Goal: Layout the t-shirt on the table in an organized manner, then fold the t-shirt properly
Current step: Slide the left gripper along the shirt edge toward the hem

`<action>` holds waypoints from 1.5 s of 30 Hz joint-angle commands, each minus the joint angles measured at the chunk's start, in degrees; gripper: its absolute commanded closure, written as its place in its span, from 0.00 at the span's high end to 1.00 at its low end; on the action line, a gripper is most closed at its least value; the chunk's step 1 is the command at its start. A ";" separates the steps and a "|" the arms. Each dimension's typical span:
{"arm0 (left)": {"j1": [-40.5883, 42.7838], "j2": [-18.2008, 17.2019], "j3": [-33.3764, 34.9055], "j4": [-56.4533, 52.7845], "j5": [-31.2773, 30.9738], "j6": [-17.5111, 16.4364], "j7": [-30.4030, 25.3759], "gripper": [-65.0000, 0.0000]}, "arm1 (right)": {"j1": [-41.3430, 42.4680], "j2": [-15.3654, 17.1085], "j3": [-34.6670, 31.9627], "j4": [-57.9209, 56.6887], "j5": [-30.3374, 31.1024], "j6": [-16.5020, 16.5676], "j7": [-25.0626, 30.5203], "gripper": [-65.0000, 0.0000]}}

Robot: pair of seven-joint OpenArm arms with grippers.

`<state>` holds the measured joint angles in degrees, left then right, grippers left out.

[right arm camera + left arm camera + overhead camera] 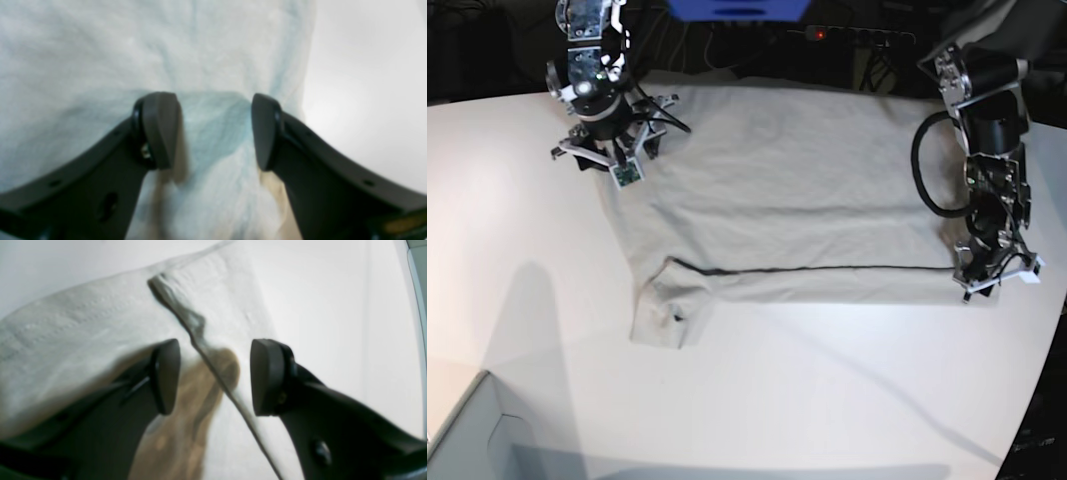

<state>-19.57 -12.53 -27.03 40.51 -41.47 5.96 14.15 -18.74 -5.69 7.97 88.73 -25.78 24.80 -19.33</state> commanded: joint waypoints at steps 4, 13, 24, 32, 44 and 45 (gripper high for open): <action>-2.19 -0.70 -0.09 0.41 -0.06 -0.11 0.13 0.51 | 0.32 0.02 -0.01 0.90 -0.20 0.39 0.74 0.54; -3.59 -0.43 -0.18 0.41 -0.24 -0.11 0.13 0.51 | 0.32 0.02 0.08 0.99 -0.20 0.39 0.74 0.54; -3.59 -0.34 -0.18 0.32 -0.33 -0.11 0.05 0.13 | 0.32 0.55 0.17 1.07 -0.20 0.39 0.74 0.54; -3.59 -0.34 -0.18 0.32 -0.50 -0.11 0.05 0.00 | 0.32 1.52 0.17 1.07 -0.20 0.39 0.74 0.54; -12.12 -0.26 -0.09 0.32 -0.59 -0.11 0.13 0.00 | 0.41 1.69 0.17 1.16 -0.20 0.39 0.74 0.54; -12.91 -0.17 -0.09 0.06 -0.50 -0.11 0.13 0.00 | 0.41 1.69 0.17 1.16 -0.20 0.39 0.74 0.54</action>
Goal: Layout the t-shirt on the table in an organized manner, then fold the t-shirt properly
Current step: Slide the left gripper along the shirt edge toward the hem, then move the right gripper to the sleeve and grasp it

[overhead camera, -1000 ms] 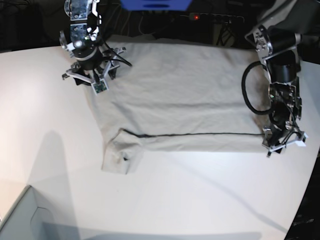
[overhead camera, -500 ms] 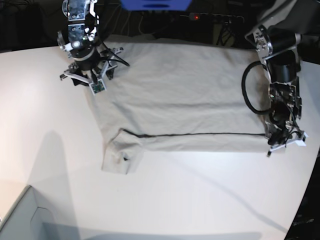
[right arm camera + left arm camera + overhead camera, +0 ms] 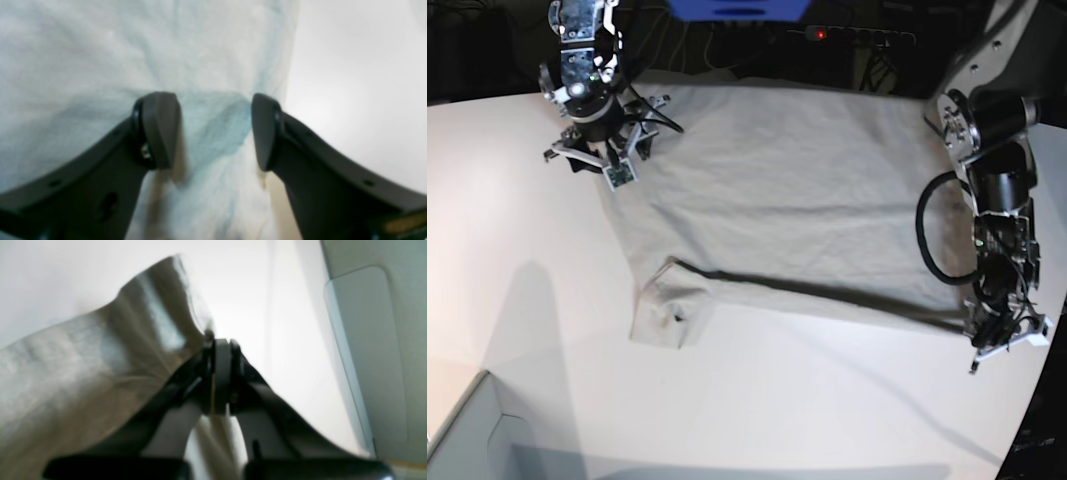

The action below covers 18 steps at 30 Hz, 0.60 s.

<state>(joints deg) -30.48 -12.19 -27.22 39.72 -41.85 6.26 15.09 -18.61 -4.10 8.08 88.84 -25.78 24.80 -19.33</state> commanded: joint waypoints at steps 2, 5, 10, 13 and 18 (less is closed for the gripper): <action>-3.76 -0.52 0.10 0.32 0.04 -0.42 -0.81 0.00 | 0.28 0.10 -0.12 1.05 -0.20 0.39 0.74 0.54; -4.82 -0.78 0.10 -1.97 -0.05 -0.42 -0.81 0.02 | 0.46 0.10 -0.21 1.05 -0.20 0.39 0.74 0.54; -6.05 -0.96 0.01 -5.22 -0.05 -0.42 -0.89 0.32 | 1.07 0.10 -0.12 1.05 -0.20 0.39 0.74 0.54; -6.05 -0.96 0.01 -5.13 -0.13 -0.42 -0.89 0.54 | 1.07 0.10 -0.12 1.05 -0.20 0.39 0.74 0.54; -5.78 -0.69 0.01 -5.04 -0.13 -0.42 -0.54 0.66 | 1.16 0.10 -0.21 1.05 -0.20 0.39 0.74 0.54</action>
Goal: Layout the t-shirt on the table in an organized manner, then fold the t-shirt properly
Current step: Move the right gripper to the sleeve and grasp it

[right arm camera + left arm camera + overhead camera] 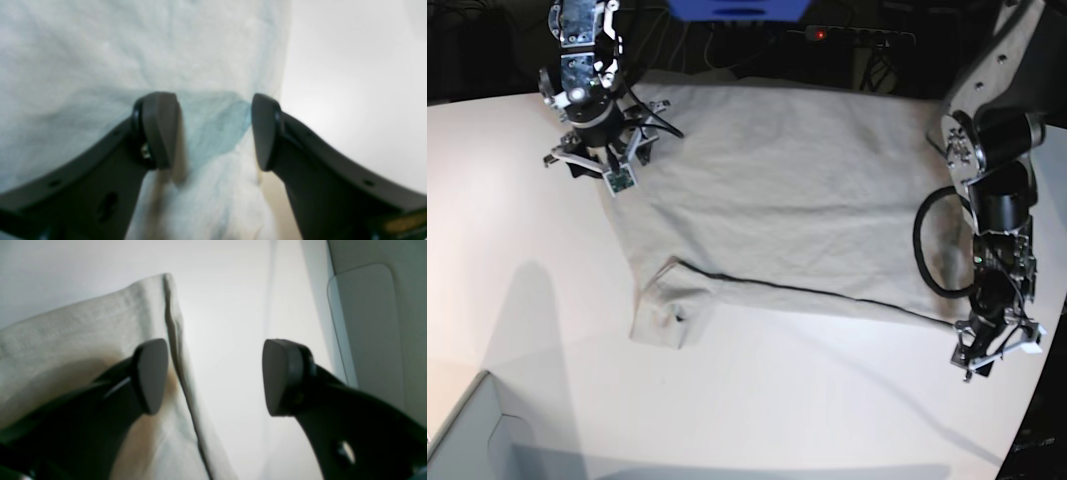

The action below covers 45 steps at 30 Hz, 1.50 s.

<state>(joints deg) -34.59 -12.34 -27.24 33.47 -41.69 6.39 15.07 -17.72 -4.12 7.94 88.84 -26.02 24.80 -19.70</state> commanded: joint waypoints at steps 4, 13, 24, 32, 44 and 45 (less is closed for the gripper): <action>0.79 -0.37 0.04 1.65 -0.46 -0.55 -0.35 0.66 | 1.93 0.12 0.19 1.14 -0.05 0.39 1.11 0.54; 18.54 1.04 0.48 19.76 -5.47 -0.55 -0.26 0.66 | 8.62 1.70 -2.27 5.18 -0.05 0.39 1.02 0.55; 28.92 -0.54 0.48 21.95 -4.86 -0.55 -0.26 0.66 | 20.66 5.83 -14.14 -8.18 -0.13 0.39 1.02 0.55; 30.15 -0.98 0.48 21.95 -4.77 -0.55 -0.26 0.66 | 25.14 5.39 -15.55 -15.12 -0.13 0.39 1.11 0.54; 29.71 -0.98 0.48 21.95 -4.77 -0.55 -0.26 0.66 | 26.29 5.48 -19.33 -16.18 -0.13 0.13 2.43 0.54; 29.71 -0.98 0.48 21.95 -4.77 -0.55 -0.26 0.66 | 26.46 5.48 -19.33 -17.41 -0.13 0.13 3.40 0.54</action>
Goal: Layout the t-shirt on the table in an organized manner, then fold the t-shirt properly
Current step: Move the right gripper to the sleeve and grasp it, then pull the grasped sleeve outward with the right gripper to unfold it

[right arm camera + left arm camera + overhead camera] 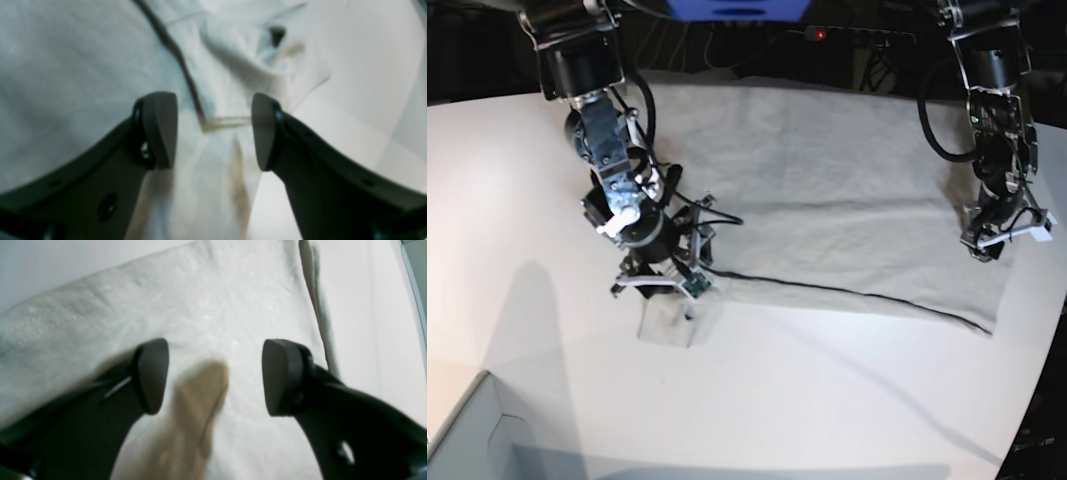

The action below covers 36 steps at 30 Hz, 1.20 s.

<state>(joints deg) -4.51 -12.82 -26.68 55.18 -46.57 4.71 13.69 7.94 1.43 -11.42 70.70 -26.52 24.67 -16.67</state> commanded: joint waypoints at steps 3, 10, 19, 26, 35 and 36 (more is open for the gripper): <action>-0.37 -0.50 -0.09 0.25 0.10 1.14 1.12 0.66 | 1.51 0.19 0.04 -2.17 0.28 0.26 3.08 0.54; -0.37 -0.50 -0.09 0.25 0.10 1.14 1.12 0.66 | 1.59 0.19 0.21 -2.70 0.28 0.17 4.58 0.46; -0.37 -0.50 -0.09 0.25 0.10 1.14 1.12 0.66 | 5.11 0.19 0.21 -8.85 0.28 0.17 4.58 0.40; -0.37 -0.50 -0.09 0.25 0.10 1.14 1.12 0.66 | 5.90 0.19 0.30 -9.03 0.28 0.17 4.58 0.30; -0.37 -0.50 -0.09 0.25 0.10 1.14 1.12 0.66 | 7.92 0.28 0.39 -10.61 0.28 0.17 4.40 0.00; -0.37 -0.50 -0.09 0.25 0.10 1.14 1.12 0.66 | 8.36 0.28 0.39 -10.70 0.28 0.17 4.40 0.00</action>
<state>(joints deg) -4.62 -12.82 -26.70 55.18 -46.54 4.73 13.69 14.63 1.76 -11.27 59.16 -26.65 24.69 -13.61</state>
